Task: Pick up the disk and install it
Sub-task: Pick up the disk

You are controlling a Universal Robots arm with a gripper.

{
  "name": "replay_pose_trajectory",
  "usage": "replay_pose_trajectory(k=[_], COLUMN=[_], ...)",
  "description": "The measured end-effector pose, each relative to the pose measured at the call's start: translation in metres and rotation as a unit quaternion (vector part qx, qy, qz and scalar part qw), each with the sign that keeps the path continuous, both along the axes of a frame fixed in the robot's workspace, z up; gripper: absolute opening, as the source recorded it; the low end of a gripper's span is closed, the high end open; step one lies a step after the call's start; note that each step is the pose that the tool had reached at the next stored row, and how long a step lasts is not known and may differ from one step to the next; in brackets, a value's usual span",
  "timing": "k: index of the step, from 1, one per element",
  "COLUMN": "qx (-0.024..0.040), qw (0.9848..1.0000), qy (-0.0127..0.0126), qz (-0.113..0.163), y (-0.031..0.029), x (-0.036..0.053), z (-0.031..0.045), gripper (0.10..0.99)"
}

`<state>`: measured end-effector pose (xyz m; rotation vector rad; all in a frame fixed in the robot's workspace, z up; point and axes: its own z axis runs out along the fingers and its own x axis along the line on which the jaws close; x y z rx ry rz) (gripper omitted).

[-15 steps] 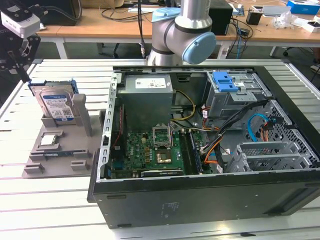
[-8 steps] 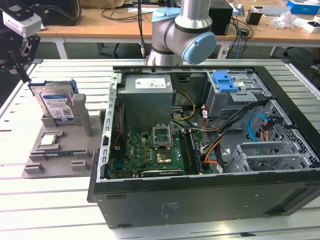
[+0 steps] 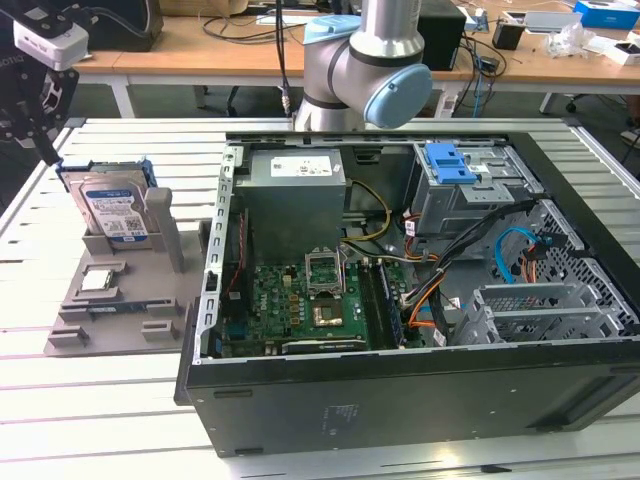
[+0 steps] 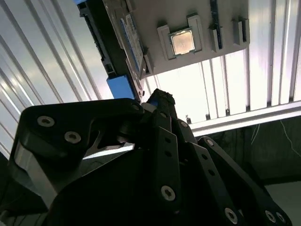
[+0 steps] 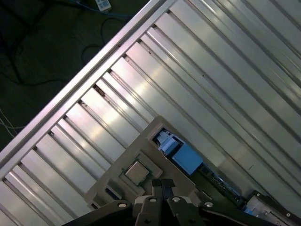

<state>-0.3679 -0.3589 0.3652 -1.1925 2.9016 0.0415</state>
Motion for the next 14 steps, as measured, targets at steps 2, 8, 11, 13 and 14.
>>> replay_pose_trajectory(k=[2, 8, 11, 13, 14], qx=[0.0000, 0.0000, 0.0000, 0.0000, 0.0000], qw=[0.9998, 0.9983, 0.9973, 0.9964, 0.9960], qy=[0.0000, 0.0000, 0.0000, 0.0000, 0.0000], qz=[0.018, 0.058, 0.074, 0.085, 0.090], y=[0.0000, 0.0000, 0.0000, 0.0000, 0.0000], x=[0.0000, 0.0000, 0.0000, 0.0000, 0.0000], z=[0.0000, 0.0000, 0.0000, 0.0000, 0.0000], gripper=[0.106, 0.106, 0.106, 0.106, 0.106])
